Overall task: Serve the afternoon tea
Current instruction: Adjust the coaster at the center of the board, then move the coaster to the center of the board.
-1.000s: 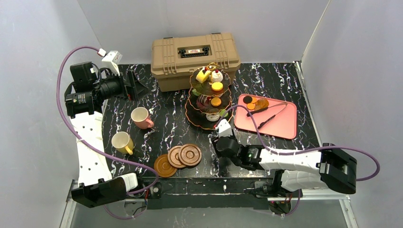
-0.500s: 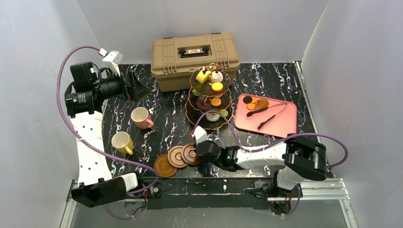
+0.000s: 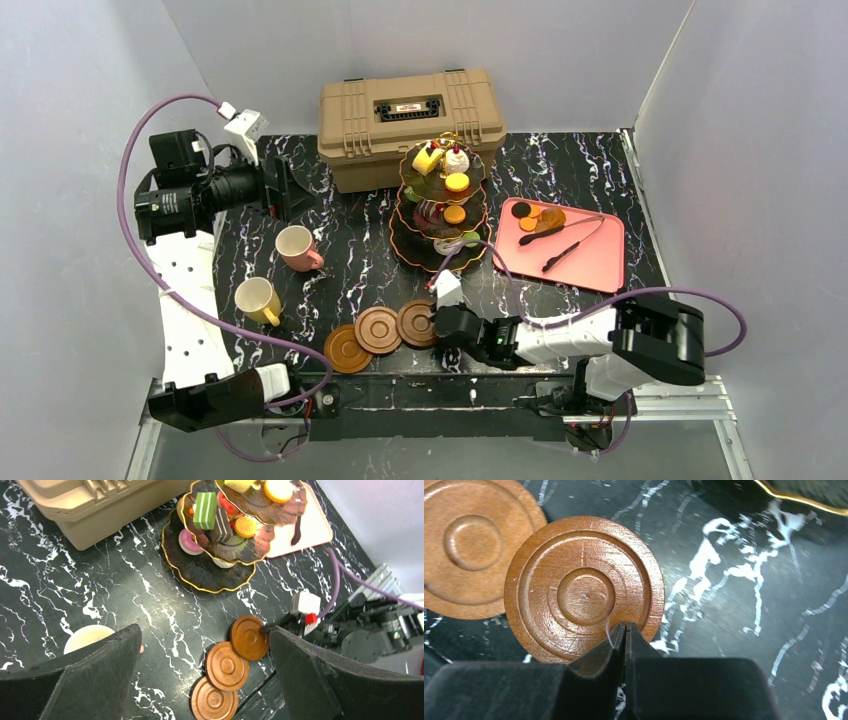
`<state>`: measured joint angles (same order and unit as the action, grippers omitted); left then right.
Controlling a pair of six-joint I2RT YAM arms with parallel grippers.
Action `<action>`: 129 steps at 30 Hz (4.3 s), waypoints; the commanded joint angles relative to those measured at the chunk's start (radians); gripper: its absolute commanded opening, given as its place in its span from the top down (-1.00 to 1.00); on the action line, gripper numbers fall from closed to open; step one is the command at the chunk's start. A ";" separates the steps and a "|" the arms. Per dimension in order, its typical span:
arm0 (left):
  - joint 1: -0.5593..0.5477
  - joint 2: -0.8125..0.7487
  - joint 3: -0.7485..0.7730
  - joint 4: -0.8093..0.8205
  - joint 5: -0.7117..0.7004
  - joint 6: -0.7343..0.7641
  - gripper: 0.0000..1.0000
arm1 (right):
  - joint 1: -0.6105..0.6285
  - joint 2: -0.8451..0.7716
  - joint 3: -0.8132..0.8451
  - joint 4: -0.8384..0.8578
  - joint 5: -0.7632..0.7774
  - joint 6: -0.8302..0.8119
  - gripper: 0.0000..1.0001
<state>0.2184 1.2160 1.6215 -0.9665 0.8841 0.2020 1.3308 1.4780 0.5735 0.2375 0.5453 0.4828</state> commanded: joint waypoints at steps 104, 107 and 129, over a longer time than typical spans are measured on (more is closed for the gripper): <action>-0.314 -0.100 -0.212 -0.028 -0.276 0.252 -0.96 | -0.330 -0.200 0.011 -0.405 0.220 0.218 0.81; -0.312 -0.093 -0.209 -0.035 -0.306 0.255 -0.96 | -0.329 -0.265 0.024 -0.395 0.207 0.185 0.75; 0.006 0.288 -0.203 0.036 -0.507 0.489 -0.36 | -0.058 -0.318 0.138 -0.313 0.238 0.069 -0.36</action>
<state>0.2146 1.4715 1.4067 -0.9661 0.4576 0.6235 1.2610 1.1645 0.6754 -0.1268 0.7673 0.5671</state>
